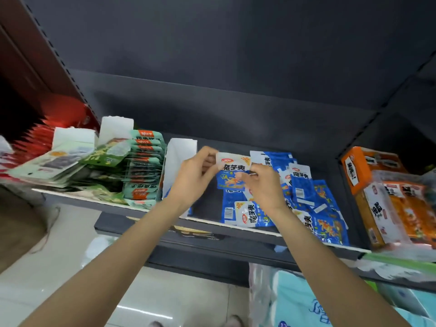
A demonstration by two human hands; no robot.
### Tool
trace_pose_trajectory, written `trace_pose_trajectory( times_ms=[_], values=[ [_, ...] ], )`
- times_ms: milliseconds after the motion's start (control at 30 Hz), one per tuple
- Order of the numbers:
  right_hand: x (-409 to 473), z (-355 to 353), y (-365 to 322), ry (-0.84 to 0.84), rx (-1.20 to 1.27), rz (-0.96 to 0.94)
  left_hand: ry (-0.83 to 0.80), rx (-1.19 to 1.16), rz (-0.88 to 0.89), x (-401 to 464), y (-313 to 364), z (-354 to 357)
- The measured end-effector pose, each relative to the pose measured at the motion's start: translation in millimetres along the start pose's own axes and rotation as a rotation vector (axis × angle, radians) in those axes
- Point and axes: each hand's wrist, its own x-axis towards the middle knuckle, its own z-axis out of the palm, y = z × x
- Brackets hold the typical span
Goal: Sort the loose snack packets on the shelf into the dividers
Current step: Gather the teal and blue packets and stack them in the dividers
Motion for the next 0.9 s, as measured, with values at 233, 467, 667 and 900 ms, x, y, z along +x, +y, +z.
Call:
trace_pose_trajectory(
  times_ms=[233,467,667,900],
  values=[
    [-5,52,-59,-0.084,0.121,-0.122,0.106,0.251,0.029,-22,-20,-85],
    [-16,105,-59,-0.137,-0.049,-0.137,-0.074,0.371,0.016,-39,-68,-112],
    [-13,110,-49,-0.301,-0.309,-0.065,-0.365,0.499,0.022,-39,-81,-99],
    [-15,66,-38,-0.326,-0.313,-0.059,-0.376,0.326,-0.067,-28,-60,-72]
  ],
)
